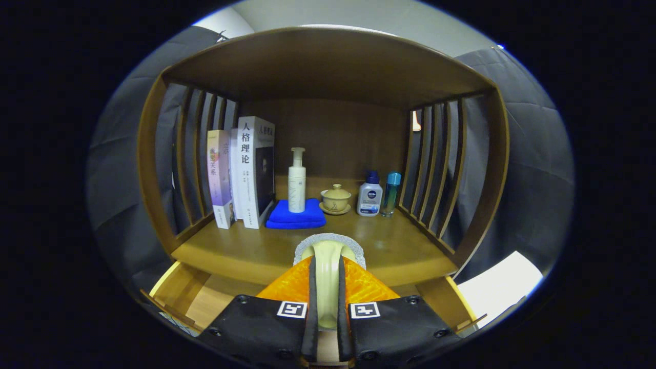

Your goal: Pull open the drawer, take out the items inside it, and place them on the countertop above the cabinet.

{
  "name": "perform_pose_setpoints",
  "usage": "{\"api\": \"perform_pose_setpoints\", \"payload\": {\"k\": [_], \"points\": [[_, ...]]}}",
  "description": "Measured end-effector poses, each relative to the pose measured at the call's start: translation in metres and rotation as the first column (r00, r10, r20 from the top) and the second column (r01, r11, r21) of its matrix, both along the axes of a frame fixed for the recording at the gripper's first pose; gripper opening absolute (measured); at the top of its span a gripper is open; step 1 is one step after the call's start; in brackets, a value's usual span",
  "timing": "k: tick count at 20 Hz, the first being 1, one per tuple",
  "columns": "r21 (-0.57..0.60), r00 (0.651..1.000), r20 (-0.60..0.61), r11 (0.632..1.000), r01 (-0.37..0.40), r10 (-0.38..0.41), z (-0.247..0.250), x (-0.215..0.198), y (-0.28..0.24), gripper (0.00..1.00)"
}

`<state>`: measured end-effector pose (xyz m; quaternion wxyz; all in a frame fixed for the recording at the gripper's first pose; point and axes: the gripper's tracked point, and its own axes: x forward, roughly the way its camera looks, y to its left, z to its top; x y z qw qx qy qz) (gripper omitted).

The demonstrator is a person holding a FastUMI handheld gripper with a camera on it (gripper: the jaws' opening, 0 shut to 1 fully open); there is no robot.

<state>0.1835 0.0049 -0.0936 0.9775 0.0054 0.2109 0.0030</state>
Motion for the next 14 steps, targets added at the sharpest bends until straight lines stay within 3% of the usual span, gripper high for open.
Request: {"api": "perform_pose_setpoints", "payload": {"k": [6,14], "points": [[0.124,0.995,-0.103,0.992,0.010,0.003,-0.023,0.052,0.001,0.17],[0.161,0.980,-0.201,0.986,0.029,0.004,-0.043,0.090,-0.014,0.17]]}}
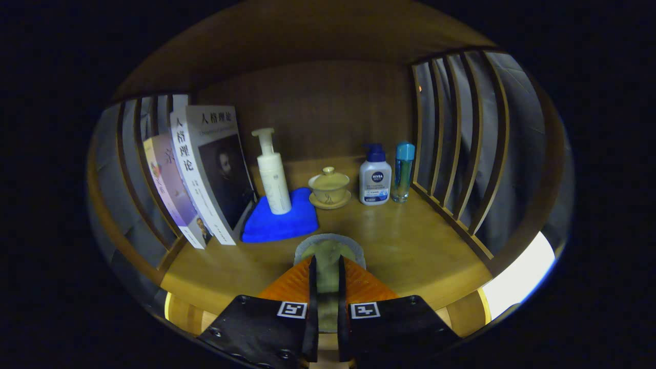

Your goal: Pull open the drawer, take out the items inside it, and place them on the countertop above the cabinet.

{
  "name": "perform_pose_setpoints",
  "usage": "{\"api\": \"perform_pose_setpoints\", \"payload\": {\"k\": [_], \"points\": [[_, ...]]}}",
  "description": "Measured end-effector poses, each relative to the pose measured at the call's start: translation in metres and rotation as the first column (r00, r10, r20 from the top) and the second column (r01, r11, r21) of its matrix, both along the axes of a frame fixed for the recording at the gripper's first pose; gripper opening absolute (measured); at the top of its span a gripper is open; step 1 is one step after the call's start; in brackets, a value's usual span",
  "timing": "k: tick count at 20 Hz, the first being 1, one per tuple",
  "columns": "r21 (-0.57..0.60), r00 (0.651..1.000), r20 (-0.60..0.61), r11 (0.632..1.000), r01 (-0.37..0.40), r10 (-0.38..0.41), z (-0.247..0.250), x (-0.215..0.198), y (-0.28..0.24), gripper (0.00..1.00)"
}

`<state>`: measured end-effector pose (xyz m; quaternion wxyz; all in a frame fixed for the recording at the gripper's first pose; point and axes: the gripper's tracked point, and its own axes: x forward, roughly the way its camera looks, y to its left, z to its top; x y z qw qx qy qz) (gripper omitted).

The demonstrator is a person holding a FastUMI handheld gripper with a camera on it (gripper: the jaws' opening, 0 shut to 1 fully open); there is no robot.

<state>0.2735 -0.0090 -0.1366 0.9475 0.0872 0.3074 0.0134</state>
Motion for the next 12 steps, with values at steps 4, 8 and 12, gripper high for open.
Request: {"api": "perform_pose_setpoints", "payload": {"k": [4,8,12], "points": [[0.032,1.000,-0.005,0.999,-0.010,0.010,-0.007,0.010,-0.001,0.24],[0.005,0.998,0.043,0.999,-0.050,0.050,-0.008,0.012,0.002,0.79],[-0.010,0.981,0.190,0.999,-0.038,0.039,0.028,0.005,0.001,0.97]]}}
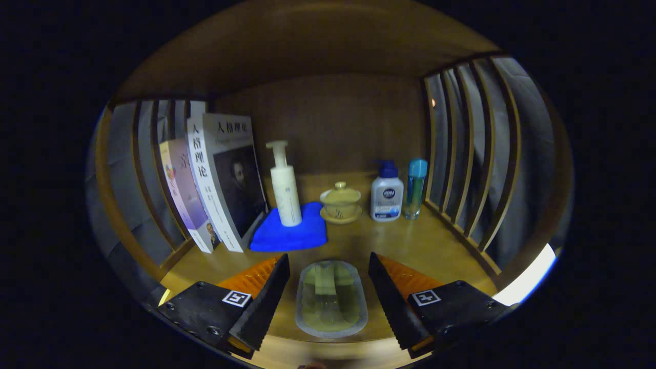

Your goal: Pull open the drawer, take out the items inside it, and place them on the countertop above the cabinet.

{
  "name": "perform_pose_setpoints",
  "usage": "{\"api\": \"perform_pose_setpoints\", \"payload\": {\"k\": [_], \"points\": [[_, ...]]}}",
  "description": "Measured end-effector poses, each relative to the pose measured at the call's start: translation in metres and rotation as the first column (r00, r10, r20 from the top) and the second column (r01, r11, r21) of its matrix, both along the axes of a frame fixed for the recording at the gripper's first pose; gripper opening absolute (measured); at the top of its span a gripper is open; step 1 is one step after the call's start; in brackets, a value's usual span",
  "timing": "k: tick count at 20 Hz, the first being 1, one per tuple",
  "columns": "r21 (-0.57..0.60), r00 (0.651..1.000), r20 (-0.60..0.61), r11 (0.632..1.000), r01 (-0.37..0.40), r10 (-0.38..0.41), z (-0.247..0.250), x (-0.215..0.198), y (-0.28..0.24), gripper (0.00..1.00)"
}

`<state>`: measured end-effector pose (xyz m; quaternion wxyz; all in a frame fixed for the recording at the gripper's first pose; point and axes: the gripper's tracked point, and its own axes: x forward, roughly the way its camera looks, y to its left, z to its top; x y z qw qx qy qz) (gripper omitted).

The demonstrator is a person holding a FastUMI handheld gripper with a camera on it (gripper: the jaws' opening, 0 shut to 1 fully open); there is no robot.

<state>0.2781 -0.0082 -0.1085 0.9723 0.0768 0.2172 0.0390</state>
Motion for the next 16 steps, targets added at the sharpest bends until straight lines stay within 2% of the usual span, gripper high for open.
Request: {"api": "perform_pose_setpoints", "payload": {"k": [3,8,13,16], "points": [[-0.003,0.996,0.092,1.000,0.022,-0.022,0.033,-0.014,-0.002,0.97],[-0.081,0.988,0.146,0.994,0.068,-0.056,0.059,-0.056,-0.007,0.98],[-0.065,0.967,0.232,0.991,0.120,-0.102,0.087,-0.111,-0.003,0.97],[-0.094,0.955,0.275,0.986,0.141,-0.110,0.096,-0.144,-0.001,0.97]]}}
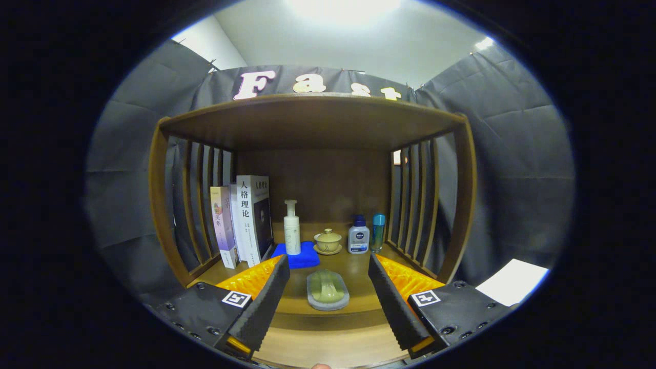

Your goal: Pull open the drawer, take out the items inside it, and place them on the countertop above the cabinet.

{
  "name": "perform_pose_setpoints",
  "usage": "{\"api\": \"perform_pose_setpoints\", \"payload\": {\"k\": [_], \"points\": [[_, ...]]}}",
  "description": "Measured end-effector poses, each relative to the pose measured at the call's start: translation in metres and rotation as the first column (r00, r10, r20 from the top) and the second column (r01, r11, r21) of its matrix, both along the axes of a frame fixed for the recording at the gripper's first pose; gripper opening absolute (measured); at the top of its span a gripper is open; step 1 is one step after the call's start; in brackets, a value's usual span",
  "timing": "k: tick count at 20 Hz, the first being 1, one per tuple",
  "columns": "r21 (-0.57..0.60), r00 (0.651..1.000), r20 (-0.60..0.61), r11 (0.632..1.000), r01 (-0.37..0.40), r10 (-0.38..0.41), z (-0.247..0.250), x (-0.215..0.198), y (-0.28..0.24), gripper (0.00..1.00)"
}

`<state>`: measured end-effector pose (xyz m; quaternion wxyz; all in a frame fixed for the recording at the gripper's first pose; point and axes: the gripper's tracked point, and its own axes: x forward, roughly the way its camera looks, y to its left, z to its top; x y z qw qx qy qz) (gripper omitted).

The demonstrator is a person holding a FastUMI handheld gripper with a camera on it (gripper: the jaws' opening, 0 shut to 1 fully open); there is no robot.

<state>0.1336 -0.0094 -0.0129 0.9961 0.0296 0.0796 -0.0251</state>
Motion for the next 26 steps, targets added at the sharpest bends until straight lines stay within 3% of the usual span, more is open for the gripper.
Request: {"api": "perform_pose_setpoints", "payload": {"k": [11,15,26], "points": [[-0.056,0.992,0.128,0.998,-0.003,0.011,-0.011,-0.084,0.028,0.98],[-0.092,0.997,0.066,0.996,-0.022,0.028,-0.054,-0.101,0.031,0.99],[0.000,0.999,-0.023,1.000,-0.028,0.028,-0.148,-0.144,0.039,0.99]]}}
